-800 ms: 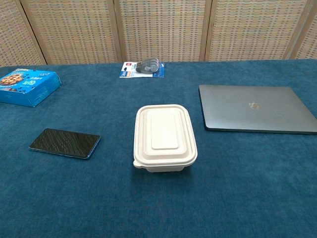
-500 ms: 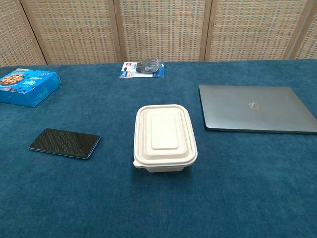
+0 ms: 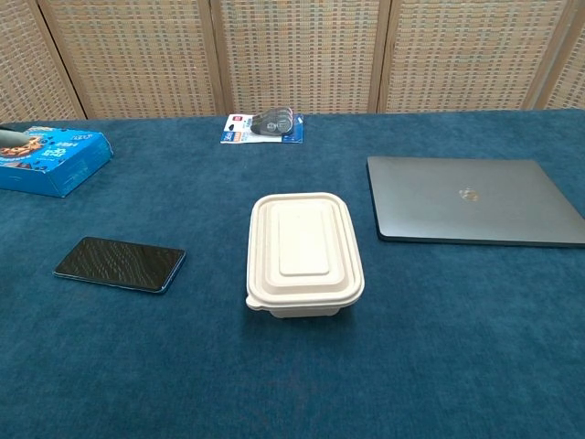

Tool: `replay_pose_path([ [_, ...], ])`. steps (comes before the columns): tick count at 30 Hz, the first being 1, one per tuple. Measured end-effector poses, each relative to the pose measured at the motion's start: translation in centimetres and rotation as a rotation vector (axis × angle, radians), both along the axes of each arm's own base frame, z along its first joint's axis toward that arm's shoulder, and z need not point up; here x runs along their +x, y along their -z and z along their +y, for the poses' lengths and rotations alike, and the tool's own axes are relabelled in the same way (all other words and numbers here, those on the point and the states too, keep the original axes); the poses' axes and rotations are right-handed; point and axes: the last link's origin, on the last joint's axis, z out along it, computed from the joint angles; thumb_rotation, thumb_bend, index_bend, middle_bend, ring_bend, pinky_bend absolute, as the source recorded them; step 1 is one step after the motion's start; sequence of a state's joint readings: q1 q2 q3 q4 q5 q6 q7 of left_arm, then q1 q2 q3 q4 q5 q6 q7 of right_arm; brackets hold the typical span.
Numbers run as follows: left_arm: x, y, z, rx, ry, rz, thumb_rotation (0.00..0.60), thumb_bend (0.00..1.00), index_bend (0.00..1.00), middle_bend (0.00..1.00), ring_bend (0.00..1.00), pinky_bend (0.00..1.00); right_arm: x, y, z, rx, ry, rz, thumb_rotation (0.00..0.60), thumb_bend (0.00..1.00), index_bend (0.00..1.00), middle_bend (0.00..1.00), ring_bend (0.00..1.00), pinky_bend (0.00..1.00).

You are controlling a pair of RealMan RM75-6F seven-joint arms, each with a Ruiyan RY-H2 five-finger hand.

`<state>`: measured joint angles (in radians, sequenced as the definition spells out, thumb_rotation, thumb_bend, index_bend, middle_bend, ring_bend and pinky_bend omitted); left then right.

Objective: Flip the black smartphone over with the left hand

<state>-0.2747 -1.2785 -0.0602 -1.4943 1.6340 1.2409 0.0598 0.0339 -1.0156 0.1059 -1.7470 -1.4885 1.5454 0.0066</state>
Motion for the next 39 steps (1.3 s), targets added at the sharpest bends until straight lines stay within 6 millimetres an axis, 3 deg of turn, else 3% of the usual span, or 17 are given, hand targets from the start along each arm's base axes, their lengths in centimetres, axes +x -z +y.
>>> replay_pose_path([
  [6,0.8,4.7,3.2,-0.092,0.004,0.029,0.6,0.2,0.08,0.0,0.0,0.0,-0.3,0.1,-0.3,0.02,-0.007,-0.014,0.6,0.0,0.0,0.0,0.0,0.0],
  [12,1.8,7.5,4.6,-0.122,0.014,0.061,0.6,0.31,0.1,0.0,0.0,0.0,-0.5,0.5,-0.5,0.036,-0.004,-0.018,0.6,0.0,0.0,0.0,0.0,0.0],
  [39,0.3,11.7,5.1,-0.103,0.021,0.038,0.6,0.32,0.17,0.0,0.0,0.0,-0.6,0.7,-0.6,0.04,-0.005,-0.031,0.6,0.0,0.0,0.0,0.0,0.0],
])
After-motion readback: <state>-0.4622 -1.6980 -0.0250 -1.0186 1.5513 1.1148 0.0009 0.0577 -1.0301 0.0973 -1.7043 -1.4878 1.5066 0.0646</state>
